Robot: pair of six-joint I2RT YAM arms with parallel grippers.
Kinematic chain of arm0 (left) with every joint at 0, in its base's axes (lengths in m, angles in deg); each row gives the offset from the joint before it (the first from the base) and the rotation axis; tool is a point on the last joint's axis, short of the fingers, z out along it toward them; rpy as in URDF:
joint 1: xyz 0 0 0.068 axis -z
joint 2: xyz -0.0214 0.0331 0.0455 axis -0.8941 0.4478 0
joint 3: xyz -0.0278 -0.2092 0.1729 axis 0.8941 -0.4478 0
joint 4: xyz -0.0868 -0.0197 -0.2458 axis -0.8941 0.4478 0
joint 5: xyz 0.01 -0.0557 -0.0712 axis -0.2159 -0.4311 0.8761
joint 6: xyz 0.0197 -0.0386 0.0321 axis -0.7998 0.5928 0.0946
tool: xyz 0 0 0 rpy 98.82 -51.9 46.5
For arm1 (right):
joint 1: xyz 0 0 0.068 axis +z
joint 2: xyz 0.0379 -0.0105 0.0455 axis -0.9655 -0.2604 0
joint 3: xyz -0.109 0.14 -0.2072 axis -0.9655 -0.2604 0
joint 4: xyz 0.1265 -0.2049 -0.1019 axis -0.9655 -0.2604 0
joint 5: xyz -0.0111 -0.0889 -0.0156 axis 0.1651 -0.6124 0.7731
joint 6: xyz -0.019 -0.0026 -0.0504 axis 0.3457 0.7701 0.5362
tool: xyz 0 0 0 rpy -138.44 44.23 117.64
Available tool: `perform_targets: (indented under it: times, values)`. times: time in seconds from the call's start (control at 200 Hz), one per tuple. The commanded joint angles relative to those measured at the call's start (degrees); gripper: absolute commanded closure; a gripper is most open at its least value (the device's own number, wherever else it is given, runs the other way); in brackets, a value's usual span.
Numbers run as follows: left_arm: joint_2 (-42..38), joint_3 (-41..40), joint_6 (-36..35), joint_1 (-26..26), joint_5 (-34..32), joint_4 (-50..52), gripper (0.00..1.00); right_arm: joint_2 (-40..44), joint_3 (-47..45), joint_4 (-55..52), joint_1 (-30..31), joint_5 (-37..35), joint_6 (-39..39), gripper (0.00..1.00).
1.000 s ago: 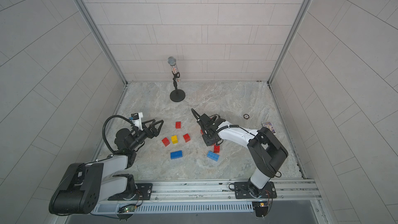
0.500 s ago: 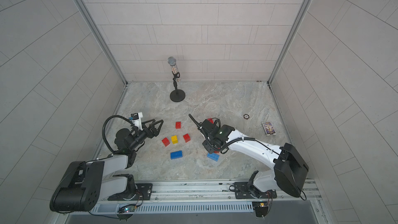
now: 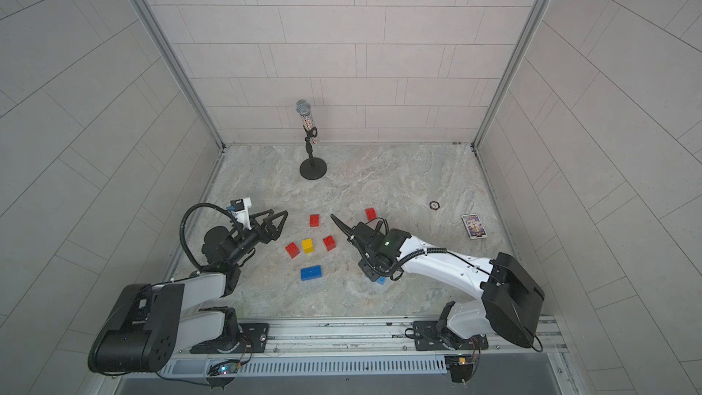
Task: Assemble the number 1 with lego
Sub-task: Adjust the lego brick at the center of the board.
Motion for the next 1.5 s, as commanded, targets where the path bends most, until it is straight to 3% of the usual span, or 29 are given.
perform_targets:
  times: [0.0,0.36,0.62,0.74,0.971,1.491]
  values:
    - [0.3,0.0,0.5,-0.4,0.9,-2.9,0.00,-0.3,-0.8,-1.5,0.4,-0.4,-1.2,1.00]
    - [0.6,0.0,0.8,-0.6,0.9,-3.3,0.00,0.2,1.1,-3.0,3.4,0.5,-2.8,1.00]
    - [1.1,0.0,1.1,-0.8,1.1,-4.2,0.00,5.6,1.7,-5.2,4.2,2.3,-10.8,1.00]
    - [1.2,0.0,1.3,-0.9,1.2,-4.4,0.00,7.3,1.4,-8.6,4.2,-0.4,-17.3,1.00]
    - [1.3,-0.1,1.5,-0.9,1.3,-4.8,0.00,0.4,2.9,-19.1,4.2,-9.9,-29.0,1.00]
    - [2.2,-0.4,2.6,-1.8,1.8,-6.7,0.00,-5.9,-0.3,-13.2,4.2,-4.9,-31.6,1.00]
